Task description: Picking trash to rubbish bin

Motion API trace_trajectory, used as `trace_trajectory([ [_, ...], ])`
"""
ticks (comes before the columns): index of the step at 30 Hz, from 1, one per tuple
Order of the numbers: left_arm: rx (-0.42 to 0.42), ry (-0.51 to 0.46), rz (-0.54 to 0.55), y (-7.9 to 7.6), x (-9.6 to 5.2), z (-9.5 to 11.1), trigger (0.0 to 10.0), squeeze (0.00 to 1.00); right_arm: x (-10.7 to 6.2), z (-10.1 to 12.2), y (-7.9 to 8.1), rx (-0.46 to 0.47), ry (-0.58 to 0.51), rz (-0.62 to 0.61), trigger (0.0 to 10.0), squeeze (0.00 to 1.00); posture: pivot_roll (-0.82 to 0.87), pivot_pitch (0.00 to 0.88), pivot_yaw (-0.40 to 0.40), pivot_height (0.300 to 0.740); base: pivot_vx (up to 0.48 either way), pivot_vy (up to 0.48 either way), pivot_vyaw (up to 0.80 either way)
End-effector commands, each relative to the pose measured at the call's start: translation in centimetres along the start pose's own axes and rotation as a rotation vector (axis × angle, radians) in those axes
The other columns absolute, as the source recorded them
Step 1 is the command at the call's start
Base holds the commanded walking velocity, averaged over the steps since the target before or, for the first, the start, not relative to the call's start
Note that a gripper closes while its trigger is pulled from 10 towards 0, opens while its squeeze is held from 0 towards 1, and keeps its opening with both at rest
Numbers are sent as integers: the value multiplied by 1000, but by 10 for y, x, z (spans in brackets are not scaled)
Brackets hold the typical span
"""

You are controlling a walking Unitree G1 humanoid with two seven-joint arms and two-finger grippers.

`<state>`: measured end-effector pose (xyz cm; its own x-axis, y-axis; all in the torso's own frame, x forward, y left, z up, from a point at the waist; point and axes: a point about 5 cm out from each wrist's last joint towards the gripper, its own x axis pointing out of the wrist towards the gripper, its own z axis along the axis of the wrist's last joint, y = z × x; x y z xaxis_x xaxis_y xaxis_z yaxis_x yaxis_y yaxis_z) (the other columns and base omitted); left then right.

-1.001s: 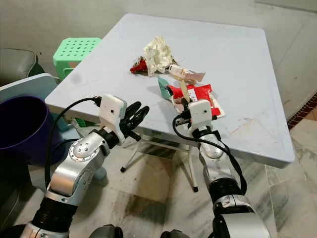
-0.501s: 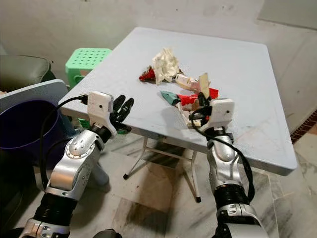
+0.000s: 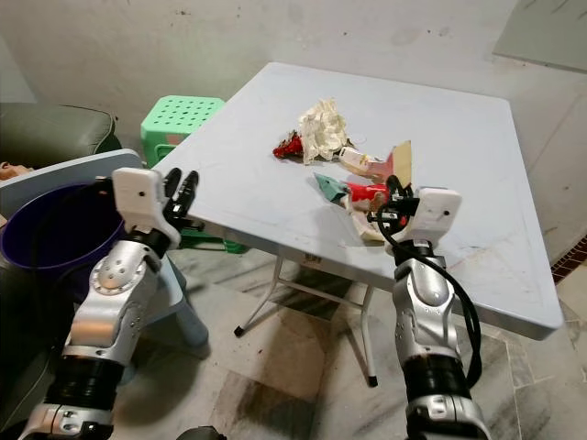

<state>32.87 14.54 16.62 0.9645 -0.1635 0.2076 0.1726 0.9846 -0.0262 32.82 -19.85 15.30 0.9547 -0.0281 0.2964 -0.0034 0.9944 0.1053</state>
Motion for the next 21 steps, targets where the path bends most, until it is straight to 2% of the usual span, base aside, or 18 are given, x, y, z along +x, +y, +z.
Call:
trace_trajectory([
  [1, 3, -40, -12, 0, -2, 7, 10000, 0, -1, 9, 3, -5, -30, 15, 10000, 0, 137, 0, -38, 715, 0, 0, 0],
  [4, -10, -38, -11, 0, -10, 4, 10000, 0, -16, 18, 8, -4, -79, 61, 10000, 0, 132, 0, -29, 715, 0, 0, 0],
  [9, -27, -50, -10, 0, -15, 4, 10000, 0, -27, 27, 11, 39, -117, 81, 10000, 0, 121, 0, -19, 715, 0, 0, 0],
  [13, -23, -69, -12, 0, -22, 7, 10000, 0, -35, 24, 11, 14, -75, 72, 10000, 0, 118, 0, -16, 715, 0, 0, 0],
  [17, -43, -109, -6, 3, -29, 10, 10000, 0, -41, 13, 13, -68, -8, 88, 10000, 0, 122, 2, -17, 715, 0, 0, 0],
  [21, -26, -73, 3, 5, -28, 6, 10000, 0, -41, 14, 15, -36, -4, 81, 10000, 0, 126, 0, -16, 715, 0, 0, 800],
])
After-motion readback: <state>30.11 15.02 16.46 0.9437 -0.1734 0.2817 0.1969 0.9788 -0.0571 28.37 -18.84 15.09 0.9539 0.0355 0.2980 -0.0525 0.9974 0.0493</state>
